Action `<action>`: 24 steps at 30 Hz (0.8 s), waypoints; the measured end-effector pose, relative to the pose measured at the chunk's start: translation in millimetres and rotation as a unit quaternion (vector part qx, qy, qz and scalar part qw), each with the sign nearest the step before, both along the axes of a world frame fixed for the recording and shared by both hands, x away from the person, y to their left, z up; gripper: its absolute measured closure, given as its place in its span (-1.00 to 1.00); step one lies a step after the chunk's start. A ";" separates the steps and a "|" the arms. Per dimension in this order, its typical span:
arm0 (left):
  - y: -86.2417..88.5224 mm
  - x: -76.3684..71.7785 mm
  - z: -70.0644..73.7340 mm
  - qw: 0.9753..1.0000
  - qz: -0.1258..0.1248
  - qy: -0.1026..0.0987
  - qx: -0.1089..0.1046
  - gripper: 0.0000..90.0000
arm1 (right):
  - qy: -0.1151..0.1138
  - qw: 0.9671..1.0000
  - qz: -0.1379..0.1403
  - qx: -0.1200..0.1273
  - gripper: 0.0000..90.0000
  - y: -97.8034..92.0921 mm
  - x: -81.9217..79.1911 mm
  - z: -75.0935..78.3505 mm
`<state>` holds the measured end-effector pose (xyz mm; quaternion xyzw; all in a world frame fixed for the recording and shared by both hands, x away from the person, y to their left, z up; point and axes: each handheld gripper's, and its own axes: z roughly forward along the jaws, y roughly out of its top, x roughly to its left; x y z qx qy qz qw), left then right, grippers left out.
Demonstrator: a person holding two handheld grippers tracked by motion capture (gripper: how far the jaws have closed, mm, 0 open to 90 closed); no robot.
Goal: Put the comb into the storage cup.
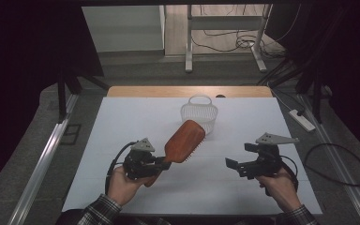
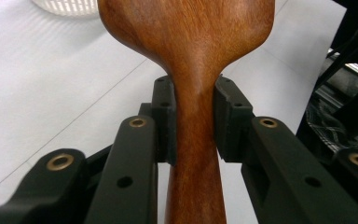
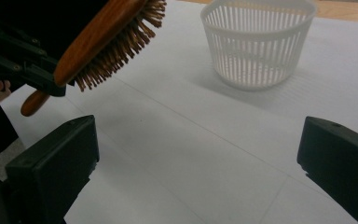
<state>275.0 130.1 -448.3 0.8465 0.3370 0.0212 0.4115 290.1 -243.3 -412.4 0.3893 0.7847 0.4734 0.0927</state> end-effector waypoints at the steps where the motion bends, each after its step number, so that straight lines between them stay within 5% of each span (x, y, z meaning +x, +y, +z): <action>1: -0.4 0.3 -0.1 1.000 -0.001 0.000 0.001 0.61 | 0.001 1.000 0.002 0.001 -1.00 1.6 1.3 0.2; 16: -9.5 1.6 -0.8 1.000 -0.013 -0.004 0.000 0.61 | 0.012 1.000 0.020 0.015 -1.00 23.0 12.3 3.2; 24: -12.9 0.8 -0.1 1.000 -0.019 -0.008 -0.003 0.61 | 0.042 0.999 0.019 0.005 -1.00 38.2 19.2 3.5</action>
